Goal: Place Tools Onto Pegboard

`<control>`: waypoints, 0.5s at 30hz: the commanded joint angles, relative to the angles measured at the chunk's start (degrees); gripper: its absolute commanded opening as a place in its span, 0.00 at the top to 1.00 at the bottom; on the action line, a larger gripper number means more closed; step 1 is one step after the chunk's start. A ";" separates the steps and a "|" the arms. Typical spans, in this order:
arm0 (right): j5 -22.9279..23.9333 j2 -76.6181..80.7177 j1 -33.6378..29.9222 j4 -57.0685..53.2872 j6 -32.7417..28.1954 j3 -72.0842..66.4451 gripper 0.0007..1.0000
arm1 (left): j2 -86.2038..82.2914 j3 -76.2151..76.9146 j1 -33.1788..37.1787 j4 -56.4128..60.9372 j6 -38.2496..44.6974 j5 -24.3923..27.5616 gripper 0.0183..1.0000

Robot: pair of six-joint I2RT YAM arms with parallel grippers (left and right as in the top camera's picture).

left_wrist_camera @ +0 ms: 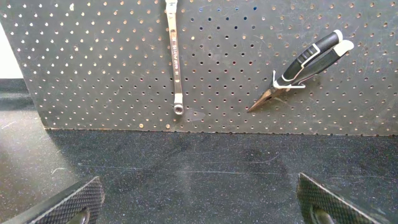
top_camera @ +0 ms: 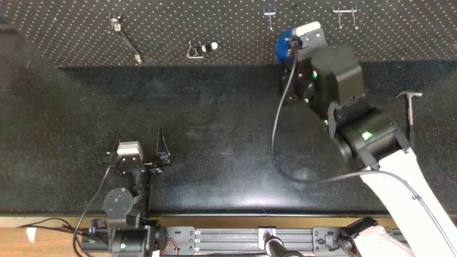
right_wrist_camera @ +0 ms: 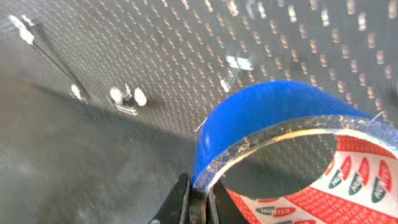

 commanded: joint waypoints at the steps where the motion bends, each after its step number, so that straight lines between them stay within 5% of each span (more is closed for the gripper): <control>1: 8.26 0.44 6.88 4.15 3.50 0.48 0.93 | -0.55 -0.24 -0.20 -0.26 0.74 0.59 0.00; 4: 20.87 3.72 12.76 6.73 4.74 0.48 0.93 | -0.55 -0.24 -0.20 -0.24 0.74 0.59 0.00; 9: 30.42 10.54 13.62 12.24 4.74 0.48 0.93 | -0.55 -0.24 -0.20 -0.24 0.74 0.59 0.00; 15: 33.48 17.97 13.62 21.38 3.34 0.50 0.93 | -0.55 -0.24 -0.20 -0.24 0.74 0.59 0.00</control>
